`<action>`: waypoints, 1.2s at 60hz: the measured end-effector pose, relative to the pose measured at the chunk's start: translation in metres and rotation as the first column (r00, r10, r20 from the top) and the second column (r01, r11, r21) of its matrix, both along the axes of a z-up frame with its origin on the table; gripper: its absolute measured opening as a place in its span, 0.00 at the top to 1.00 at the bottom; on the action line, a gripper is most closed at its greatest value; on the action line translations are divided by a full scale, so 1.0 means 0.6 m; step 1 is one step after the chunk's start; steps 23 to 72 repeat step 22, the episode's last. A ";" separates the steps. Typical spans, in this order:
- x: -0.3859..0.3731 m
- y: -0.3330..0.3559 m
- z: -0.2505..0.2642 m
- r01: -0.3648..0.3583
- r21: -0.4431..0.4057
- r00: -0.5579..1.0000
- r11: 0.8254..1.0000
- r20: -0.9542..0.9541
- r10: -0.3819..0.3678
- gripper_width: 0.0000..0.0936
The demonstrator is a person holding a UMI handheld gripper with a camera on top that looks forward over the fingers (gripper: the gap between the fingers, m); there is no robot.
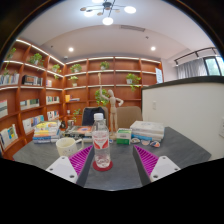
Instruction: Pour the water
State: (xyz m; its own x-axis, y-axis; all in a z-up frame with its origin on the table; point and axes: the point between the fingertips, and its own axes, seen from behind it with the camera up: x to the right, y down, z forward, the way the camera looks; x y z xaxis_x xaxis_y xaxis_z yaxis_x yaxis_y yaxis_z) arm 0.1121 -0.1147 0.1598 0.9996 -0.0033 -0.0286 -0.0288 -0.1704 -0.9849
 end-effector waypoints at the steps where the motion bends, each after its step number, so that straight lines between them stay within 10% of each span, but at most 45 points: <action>1: -0.002 -0.002 0.001 -0.003 0.001 1.000 1.000 -0.002 0.003 0.14; 72: -0.014 -0.018 0.005 -0.006 -0.009 1.000 1.000 0.012 0.006 0.14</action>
